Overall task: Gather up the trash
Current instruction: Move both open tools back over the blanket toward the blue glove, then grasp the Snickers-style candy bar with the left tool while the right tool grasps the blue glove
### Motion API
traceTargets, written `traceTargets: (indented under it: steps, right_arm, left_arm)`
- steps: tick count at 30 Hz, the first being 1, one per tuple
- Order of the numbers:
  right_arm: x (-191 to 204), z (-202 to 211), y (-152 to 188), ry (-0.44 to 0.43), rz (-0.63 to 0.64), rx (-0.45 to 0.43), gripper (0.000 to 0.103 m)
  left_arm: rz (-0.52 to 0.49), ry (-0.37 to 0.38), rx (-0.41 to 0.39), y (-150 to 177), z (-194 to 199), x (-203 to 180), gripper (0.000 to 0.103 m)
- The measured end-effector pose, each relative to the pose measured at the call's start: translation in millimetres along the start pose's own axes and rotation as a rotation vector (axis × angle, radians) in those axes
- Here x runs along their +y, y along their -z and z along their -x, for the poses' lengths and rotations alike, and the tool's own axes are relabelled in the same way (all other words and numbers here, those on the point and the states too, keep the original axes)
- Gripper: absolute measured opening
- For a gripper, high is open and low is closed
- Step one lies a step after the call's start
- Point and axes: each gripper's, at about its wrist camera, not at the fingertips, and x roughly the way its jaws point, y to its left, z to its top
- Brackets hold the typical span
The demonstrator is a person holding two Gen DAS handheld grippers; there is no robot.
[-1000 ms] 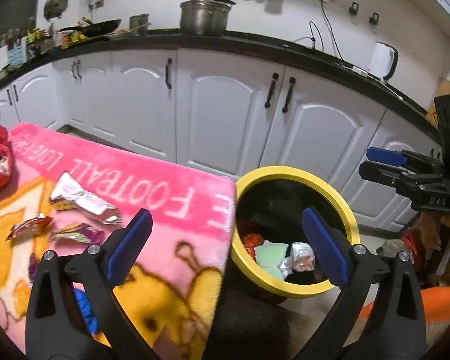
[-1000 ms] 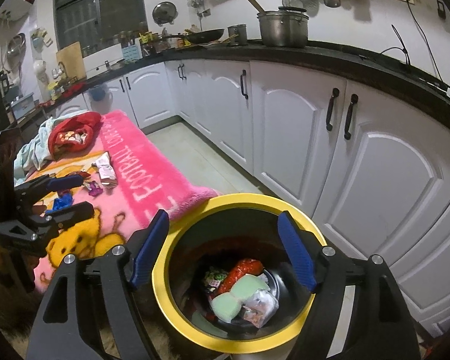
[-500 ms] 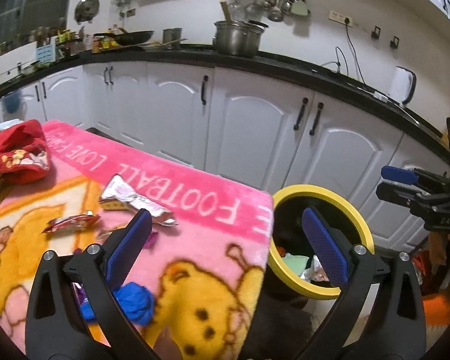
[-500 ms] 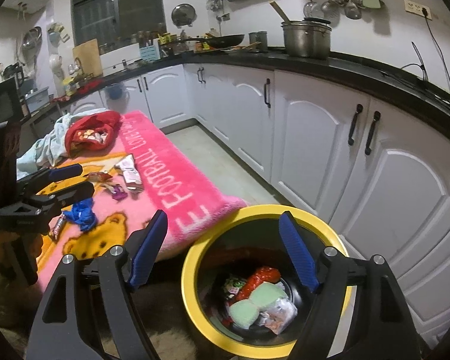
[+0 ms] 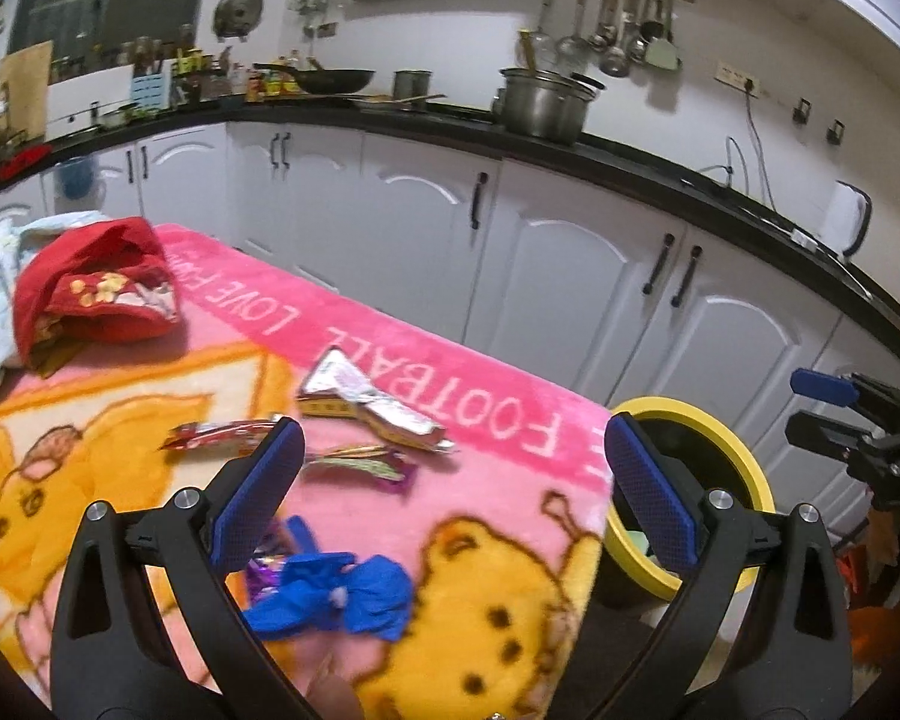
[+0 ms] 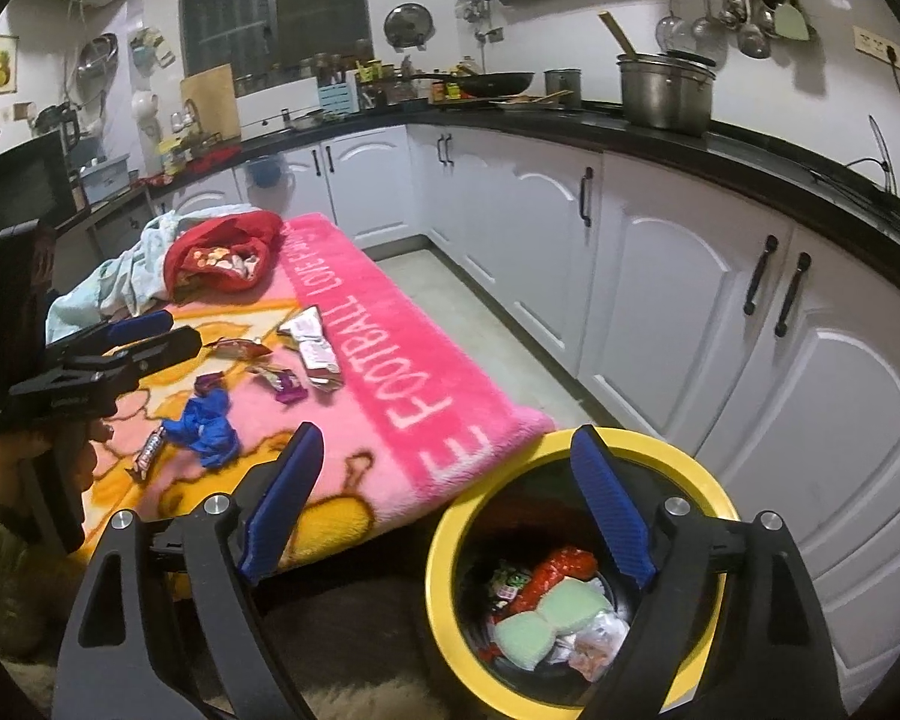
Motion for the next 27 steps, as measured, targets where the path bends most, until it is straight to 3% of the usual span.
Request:
traceTargets:
  steps: [27]
  right_arm:
    - [103.5, -58.0, -18.5, -0.186, 0.144, 0.041, 0.082]
  left_arm:
    - [0.153, -0.139, 0.023, 22.4, 37.7, 103.1, 0.092]
